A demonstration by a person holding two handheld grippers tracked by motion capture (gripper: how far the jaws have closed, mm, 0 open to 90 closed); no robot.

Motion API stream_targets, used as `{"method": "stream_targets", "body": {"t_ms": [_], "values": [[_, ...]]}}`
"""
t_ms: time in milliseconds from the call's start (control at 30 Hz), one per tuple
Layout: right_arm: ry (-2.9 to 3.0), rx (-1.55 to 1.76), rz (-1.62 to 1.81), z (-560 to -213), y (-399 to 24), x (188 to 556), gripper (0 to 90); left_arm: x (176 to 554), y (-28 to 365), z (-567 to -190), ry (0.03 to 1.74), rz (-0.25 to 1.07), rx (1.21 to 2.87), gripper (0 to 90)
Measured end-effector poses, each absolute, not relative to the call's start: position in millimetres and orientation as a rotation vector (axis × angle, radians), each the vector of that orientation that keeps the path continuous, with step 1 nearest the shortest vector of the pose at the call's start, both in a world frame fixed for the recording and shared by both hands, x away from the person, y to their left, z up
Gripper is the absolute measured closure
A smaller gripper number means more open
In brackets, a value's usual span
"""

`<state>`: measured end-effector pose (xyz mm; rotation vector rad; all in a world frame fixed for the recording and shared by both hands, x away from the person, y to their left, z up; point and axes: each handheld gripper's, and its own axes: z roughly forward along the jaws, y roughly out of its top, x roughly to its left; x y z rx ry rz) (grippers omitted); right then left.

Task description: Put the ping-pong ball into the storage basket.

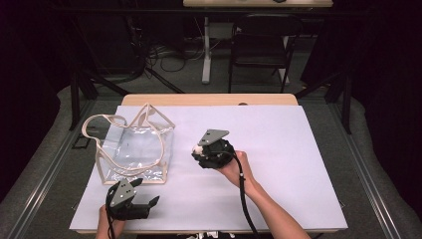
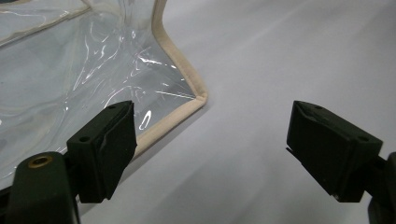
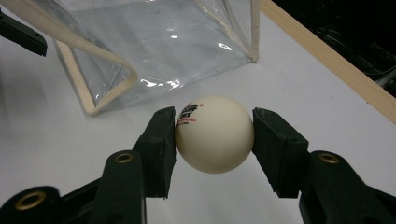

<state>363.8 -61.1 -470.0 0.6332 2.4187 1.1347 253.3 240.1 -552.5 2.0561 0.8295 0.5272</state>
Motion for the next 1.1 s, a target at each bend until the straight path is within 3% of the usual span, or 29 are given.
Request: {"method": "stream_targets", "body": {"t_ms": [1100], "values": [[2.406,0.592,1.131,-440,-51,376,50.5,253,241,-553,0.832,0.527,2.055,16.3]]}}
